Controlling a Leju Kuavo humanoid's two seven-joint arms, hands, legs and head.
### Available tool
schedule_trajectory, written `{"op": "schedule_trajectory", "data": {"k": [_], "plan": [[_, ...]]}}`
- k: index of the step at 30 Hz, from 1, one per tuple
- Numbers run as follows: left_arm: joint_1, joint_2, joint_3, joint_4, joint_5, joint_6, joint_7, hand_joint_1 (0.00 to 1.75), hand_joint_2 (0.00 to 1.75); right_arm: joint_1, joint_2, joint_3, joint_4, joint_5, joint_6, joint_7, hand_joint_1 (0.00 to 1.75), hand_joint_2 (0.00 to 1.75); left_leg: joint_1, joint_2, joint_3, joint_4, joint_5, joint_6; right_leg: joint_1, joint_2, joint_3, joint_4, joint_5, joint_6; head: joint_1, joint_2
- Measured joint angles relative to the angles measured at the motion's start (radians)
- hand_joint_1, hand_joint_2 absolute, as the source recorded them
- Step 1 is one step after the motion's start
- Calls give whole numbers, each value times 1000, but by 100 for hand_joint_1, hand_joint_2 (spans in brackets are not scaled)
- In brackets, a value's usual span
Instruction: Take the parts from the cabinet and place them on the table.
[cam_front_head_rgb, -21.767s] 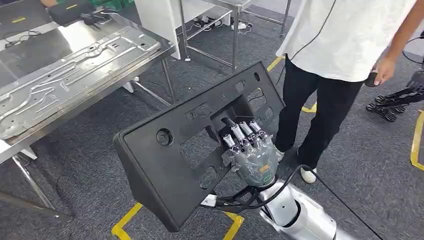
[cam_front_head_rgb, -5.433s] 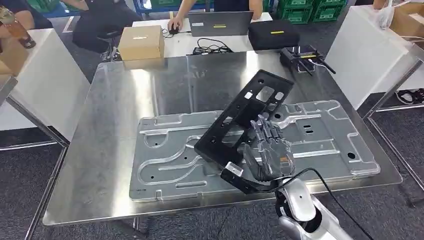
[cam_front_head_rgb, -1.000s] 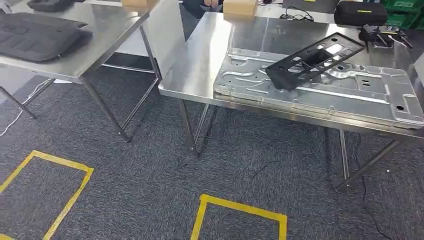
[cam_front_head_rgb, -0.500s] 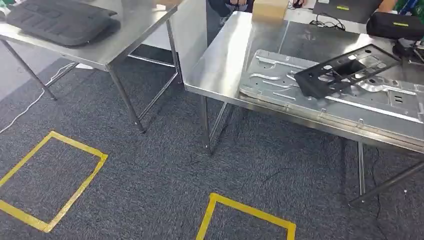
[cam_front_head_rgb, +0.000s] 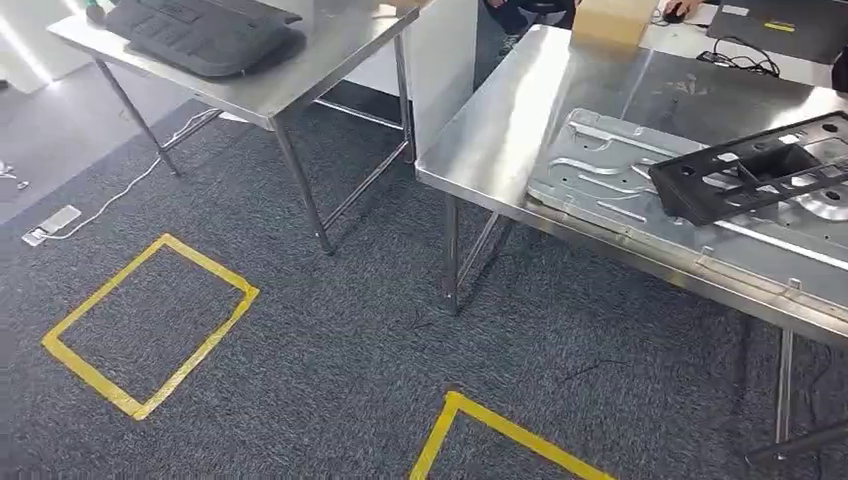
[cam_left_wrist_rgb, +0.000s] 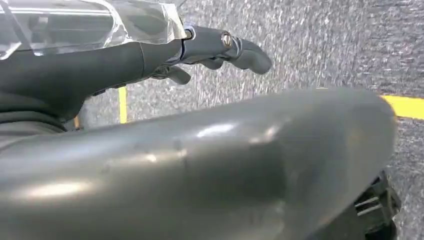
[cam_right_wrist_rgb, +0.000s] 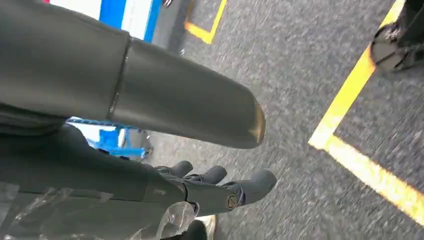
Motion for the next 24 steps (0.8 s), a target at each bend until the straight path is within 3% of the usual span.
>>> {"op": "schedule_trajectory", "data": {"k": [1,2,3,4,5,6,7,8,9,10,13,14,15,16,17,18,19,20,22,23,24], "plan": [[-3,0,0,0,0,0,0,0,0,3,0,0,0,0,0,1,0,0,5,24,-39,78,-40,-9,2,-14,0,0,-2,-3,0,0],[-4,0,0,0,0,0,0,0,0,5,0,1,0,0,0,1,0,0,9,37,-83,163,-77,-15,3,-27,1,0,-3,-4,0,0],[-4,-1,0,0,0,0,0,0,0,6,0,2,0,0,0,1,0,0,12,43,-126,243,-103,-19,4,-41,1,0,-5,-6,0,0],[-2,-1,0,0,0,0,0,0,0,6,0,2,0,0,0,2,0,0,15,46,-149,284,-106,-20,4,-53,1,0,-7,-5,0,0],[0,-1,0,0,0,0,0,0,0,6,0,2,0,0,0,3,0,0,17,48,-148,274,-92,-21,4,-62,3,0,-9,-5,0,0],[1,-1,0,0,0,0,0,0,0,4,0,2,0,0,0,3,0,0,17,53,-118,207,-49,-19,4,-74,8,0,-12,-3,0,0],[1,-1,0,0,0,0,0,0,0,3,0,3,0,0,0,3,0,0,16,64,-68,109,-2,-15,4,-85,13,0,-15,-1,0,0],[0,-1,0,0,0,0,0,0,0,3,1,3,0,0,0,3,0,0,12,92,-14,7,40,-7,4,-96,20,0,-18,2,0,0],[-4,-1,0,0,0,0,0,0,0,3,1,3,0,0,0,3,0,0,3,138,8,-53,42,3,6,-104,24,-1,-21,7,0,0],[-6,-1,0,0,0,0,0,0,0,3,1,3,0,0,0,3,0,0,-3,125,7,-52,41,2,10,-111,25,-1,-25,13,1,0],[-1,-1,0,0,-3,0,2,0,0,-8,2,3,0,0,0,3,0,0,-8,92,4,-57,42,15,6,-138,41,-17,-27,30,0,0],[1,-1,0,0,-3,0,3,0,0,-5,3,3,-1,0,0,3,0,0,10,79,21,-78,56,23,6,-130,45,-11,-35,38,0,0],[2,-1,0,0,-3,0,3,0,0,-5,2,3,0,0,0,3,0,0,5,69,28,-84,58,25,5,-80,40,11,-50,40,2,0],[-1,0,0,0,-3,0,3,0,0,-3,2,3,0,0,0,3,0,0,6,63,28,-84,58,34,5,-45,8,72,-88,38,2,0],[-4,-1,0,0,-3,0,3,0,0,1,2,3,0,0,1,3,0,0,5,50,27,-84,58,35,7,-27,-36,157,-130,38,4,0],[-5,-1,0,0,-3,0,3,0,0,2,2,4,0,0,1,3,0,0,3,37,27,-84,57,36,7,-22,-82,242,-162,38,4,0],[-4,-2,0,0,-4,-3,3,0,0,3,2,4,0,0,1,4,0,0,1,25,27,-83,56,37,8,-21,-115,296,-171,38,4,0],[-2,-2,0,0,-4,-3,3,0,0,3,2,4,0,0,1,4,0,0,1,11,29,-82,56,37,8,-21,-123,296,-151,38,4,0],[0,-2,0,0,-4,-3,3,0,0,3,1,4,0,0,1,4,0,0,4,-18,33,-78,52,33,6,-14,-74,169,-60,40,4,0],[-1,-2,0,0,-4,-3,3,0,0,3,1,4,0,0,1,4,0,0,6,-32,35,-73,48,28,3,2,-33,74,-10,41,4,0],[-1,-1,0,0,-4,-3,3,0,0,9,0,4,0,0,1,4,0,0,8,-44,32,-66,43,21,-3,58,-2,6,-1,41,4,0]]}}
